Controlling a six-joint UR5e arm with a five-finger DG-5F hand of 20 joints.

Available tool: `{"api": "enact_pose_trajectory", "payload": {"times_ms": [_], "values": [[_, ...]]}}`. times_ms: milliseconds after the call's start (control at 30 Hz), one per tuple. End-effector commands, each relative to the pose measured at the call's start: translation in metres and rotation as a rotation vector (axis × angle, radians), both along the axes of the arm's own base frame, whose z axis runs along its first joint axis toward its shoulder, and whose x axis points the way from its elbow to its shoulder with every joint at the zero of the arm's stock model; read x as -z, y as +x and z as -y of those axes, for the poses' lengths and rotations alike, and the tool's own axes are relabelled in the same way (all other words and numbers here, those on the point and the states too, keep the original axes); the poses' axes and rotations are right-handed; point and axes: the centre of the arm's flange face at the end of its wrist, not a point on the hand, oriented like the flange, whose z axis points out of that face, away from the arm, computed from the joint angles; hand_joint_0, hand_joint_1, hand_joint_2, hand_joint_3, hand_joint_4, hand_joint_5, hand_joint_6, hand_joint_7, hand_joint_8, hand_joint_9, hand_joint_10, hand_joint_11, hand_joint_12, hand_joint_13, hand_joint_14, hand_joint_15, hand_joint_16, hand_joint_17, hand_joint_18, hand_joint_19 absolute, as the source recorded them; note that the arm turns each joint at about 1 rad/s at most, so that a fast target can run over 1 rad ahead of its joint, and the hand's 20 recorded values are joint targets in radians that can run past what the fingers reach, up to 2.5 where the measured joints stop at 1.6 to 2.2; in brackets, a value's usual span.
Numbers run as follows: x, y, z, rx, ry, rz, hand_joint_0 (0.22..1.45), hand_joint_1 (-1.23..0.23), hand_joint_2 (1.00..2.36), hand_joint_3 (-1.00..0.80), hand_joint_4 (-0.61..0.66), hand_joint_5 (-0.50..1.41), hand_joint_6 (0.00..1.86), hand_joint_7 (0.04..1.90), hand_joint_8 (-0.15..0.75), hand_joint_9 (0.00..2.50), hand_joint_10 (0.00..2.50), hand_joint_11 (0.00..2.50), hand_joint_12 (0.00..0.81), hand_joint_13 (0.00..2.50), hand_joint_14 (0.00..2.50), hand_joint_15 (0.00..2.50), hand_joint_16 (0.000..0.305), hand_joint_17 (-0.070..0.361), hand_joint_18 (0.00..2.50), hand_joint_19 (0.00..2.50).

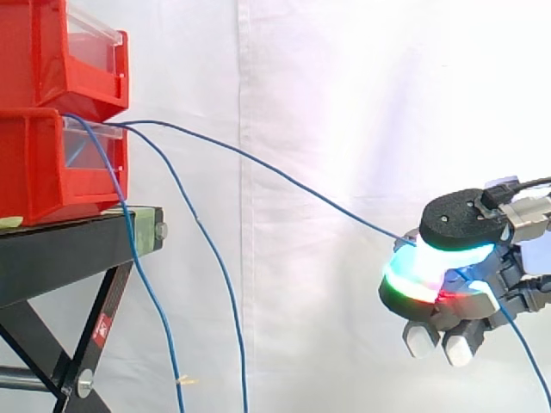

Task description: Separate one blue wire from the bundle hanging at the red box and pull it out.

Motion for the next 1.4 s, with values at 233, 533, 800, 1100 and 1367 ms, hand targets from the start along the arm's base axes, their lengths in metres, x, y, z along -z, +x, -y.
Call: {"api": "enact_pose_trajectory", "payload": {"times_ms": [233, 533, 800, 1100, 1367], "values": [[0.0000, 0.0000, -0.0001, 0.000, 0.000, -0.001, 0.60, -0.77, 1.03, -0.01, 0.16, -0.15, 0.78, 1.36, 0.325, 0.88, 0.02, 1.34, 0.367, 0.46, 0.02, 0.65, 0.049, 0.111, 0.47, 0.73], [-0.0002, 0.0002, -0.0002, 0.000, 0.000, 0.000, 0.61, -0.77, 1.03, 0.01, 0.16, -0.15, 0.79, 1.36, 0.322, 0.89, 0.02, 1.35, 0.362, 0.45, 0.02, 0.61, 0.050, 0.112, 0.47, 0.72], [0.0005, -0.0007, 0.0006, 0.001, 0.000, -0.003, 0.61, -0.77, 1.03, 0.01, 0.16, -0.15, 0.79, 1.37, 0.322, 0.89, 0.02, 1.35, 0.365, 0.45, 0.02, 0.60, 0.050, 0.112, 0.46, 0.71], [0.0000, 0.0000, -0.0001, 0.000, 0.000, -0.001, 0.61, -0.76, 1.03, 0.01, 0.16, -0.15, 0.80, 1.35, 0.322, 0.89, 0.02, 1.35, 0.374, 0.47, 0.02, 0.62, 0.050, 0.112, 0.46, 0.71], [0.0000, 0.0000, -0.0001, 0.000, 0.000, -0.001, 0.61, -0.76, 1.03, 0.01, 0.16, -0.15, 0.80, 1.35, 0.322, 0.89, 0.02, 1.35, 0.379, 0.48, 0.02, 0.62, 0.050, 0.113, 0.46, 0.71]]}}
